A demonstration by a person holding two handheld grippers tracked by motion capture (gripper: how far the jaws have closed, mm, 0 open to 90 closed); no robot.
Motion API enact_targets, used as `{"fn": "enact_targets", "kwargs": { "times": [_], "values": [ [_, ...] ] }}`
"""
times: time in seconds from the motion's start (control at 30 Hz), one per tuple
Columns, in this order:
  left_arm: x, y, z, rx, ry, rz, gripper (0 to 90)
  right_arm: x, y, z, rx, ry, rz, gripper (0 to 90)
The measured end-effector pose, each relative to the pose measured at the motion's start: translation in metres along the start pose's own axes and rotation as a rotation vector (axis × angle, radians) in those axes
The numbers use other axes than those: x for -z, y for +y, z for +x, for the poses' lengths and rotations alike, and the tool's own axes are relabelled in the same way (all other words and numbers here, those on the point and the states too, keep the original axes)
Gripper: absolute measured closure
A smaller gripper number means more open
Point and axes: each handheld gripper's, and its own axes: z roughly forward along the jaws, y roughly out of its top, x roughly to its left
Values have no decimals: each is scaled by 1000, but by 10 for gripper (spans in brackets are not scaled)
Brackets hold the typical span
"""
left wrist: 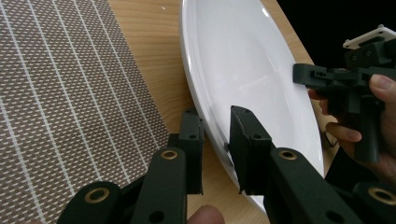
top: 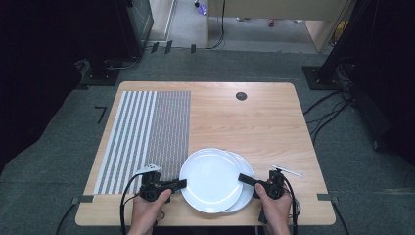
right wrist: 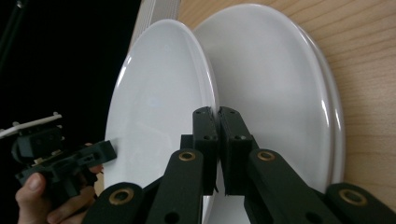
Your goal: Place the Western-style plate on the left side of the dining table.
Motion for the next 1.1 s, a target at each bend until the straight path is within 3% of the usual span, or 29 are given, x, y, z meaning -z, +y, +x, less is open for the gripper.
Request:
{"fn": "enact_targets", "kwargs": {
  "times": [0.43, 0.77, 1.1],
  "values": [
    [-2, 2, 2, 37, -6, 0, 759, 3, 0, 1, -45, 9, -11, 885],
    [6, 17, -1, 14, -5, -19, 759, 4, 7, 14, -44, 13, -22, 885],
    [25, 33, 8, 10, 19, -59, 757, -15, 21, 35, -27, 26, -16, 885]
  ]
}}
